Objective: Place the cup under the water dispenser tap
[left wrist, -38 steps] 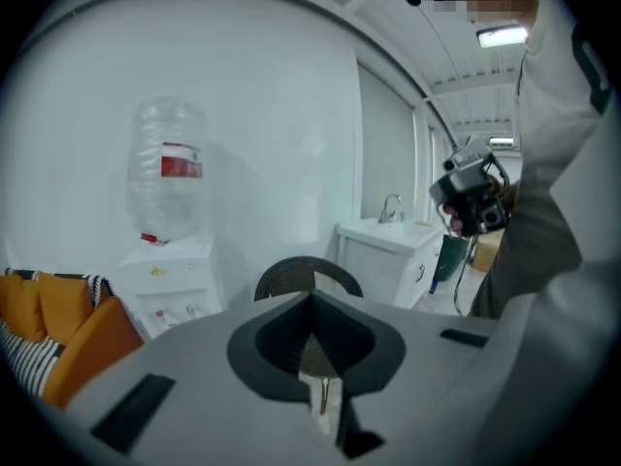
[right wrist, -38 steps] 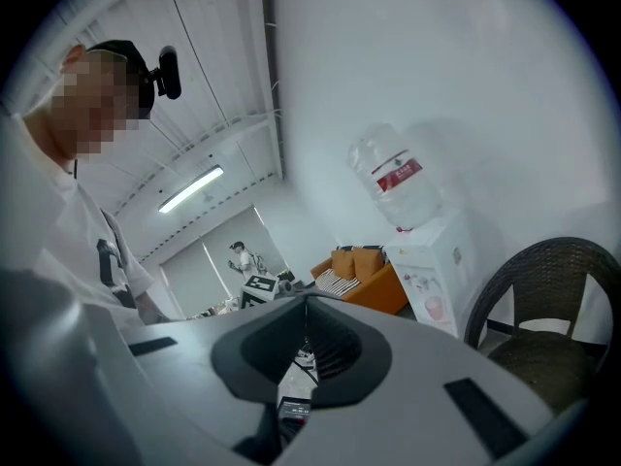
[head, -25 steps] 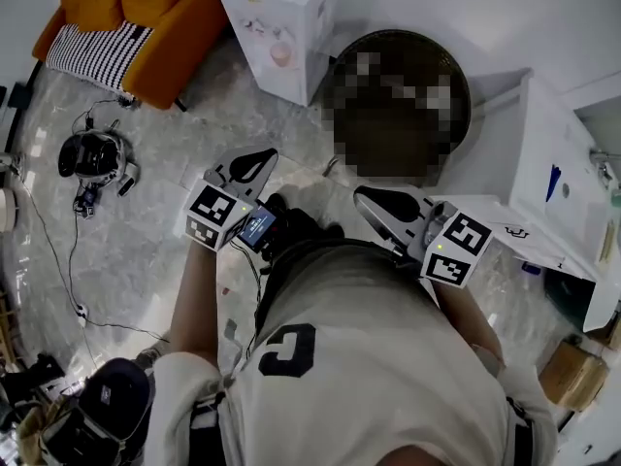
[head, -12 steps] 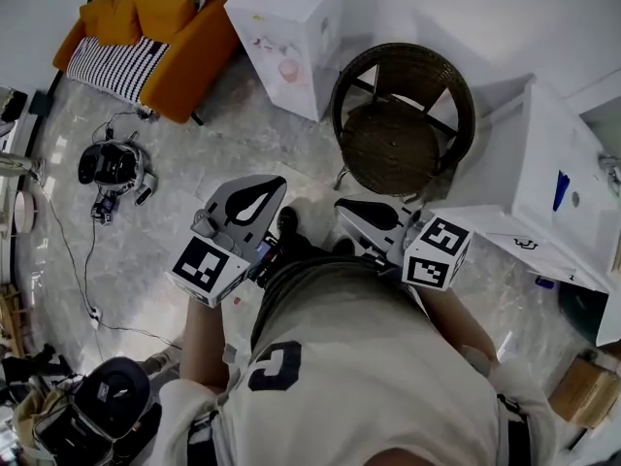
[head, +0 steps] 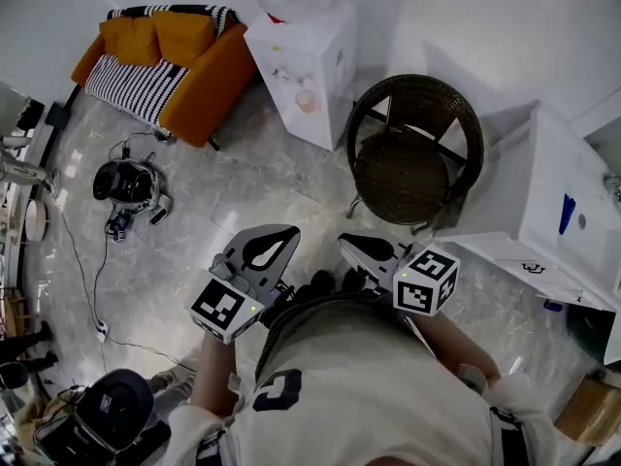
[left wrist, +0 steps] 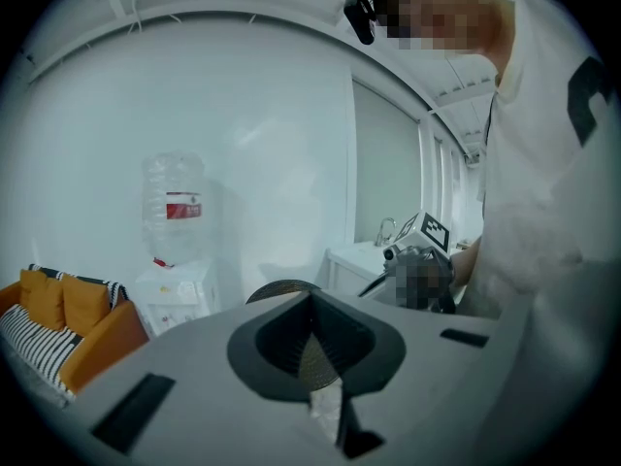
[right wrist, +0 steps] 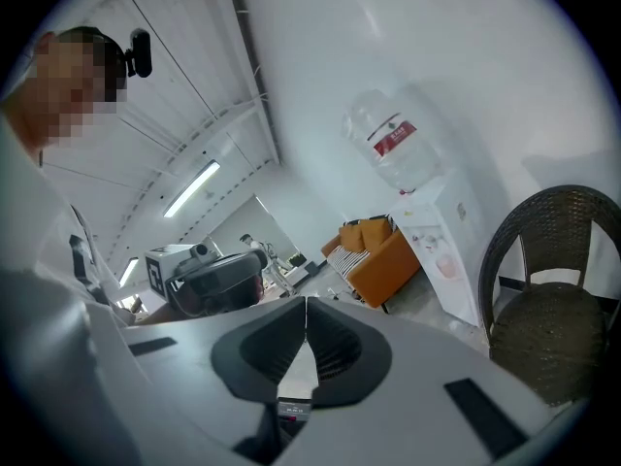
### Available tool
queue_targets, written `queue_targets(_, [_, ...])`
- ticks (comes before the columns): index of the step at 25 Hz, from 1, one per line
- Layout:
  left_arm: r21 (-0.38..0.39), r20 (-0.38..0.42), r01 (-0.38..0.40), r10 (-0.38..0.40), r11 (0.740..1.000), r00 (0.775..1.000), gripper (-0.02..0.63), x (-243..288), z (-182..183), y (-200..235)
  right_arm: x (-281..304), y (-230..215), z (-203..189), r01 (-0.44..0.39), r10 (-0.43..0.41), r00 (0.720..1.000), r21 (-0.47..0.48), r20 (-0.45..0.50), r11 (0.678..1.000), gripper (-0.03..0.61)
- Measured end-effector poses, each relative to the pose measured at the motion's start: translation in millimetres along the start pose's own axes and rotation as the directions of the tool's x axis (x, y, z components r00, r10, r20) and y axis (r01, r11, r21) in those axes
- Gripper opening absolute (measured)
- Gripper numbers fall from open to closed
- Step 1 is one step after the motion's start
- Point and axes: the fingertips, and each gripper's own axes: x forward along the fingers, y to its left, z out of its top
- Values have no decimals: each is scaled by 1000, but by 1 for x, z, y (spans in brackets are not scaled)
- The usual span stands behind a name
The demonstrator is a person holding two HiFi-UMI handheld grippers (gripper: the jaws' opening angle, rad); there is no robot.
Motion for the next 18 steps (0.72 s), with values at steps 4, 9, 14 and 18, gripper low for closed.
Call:
queue_targets(4, [2, 14, 6, -6, 1000, 1000, 57, -18, -2, 8, 14, 15, -1, 3, -3, 1000, -10, -6, 1000, 29])
queue_targets(9, [10, 57, 45, -46, 999, 997, 57, -34, 3, 14, 29, 37, 5, 19, -21, 1000, -99, -19, 995, 29])
queue_targets(14, [35, 84, 74, -77, 997, 994, 57, -54, -4, 26, 44, 55, 2, 43, -46, 999, -138, -24, 990, 29])
queue_targets(18, [35, 108, 103, -107, 994, 988, 57, -62, -14, 28, 47, 62, -9, 74, -81, 996, -143, -39, 987, 29])
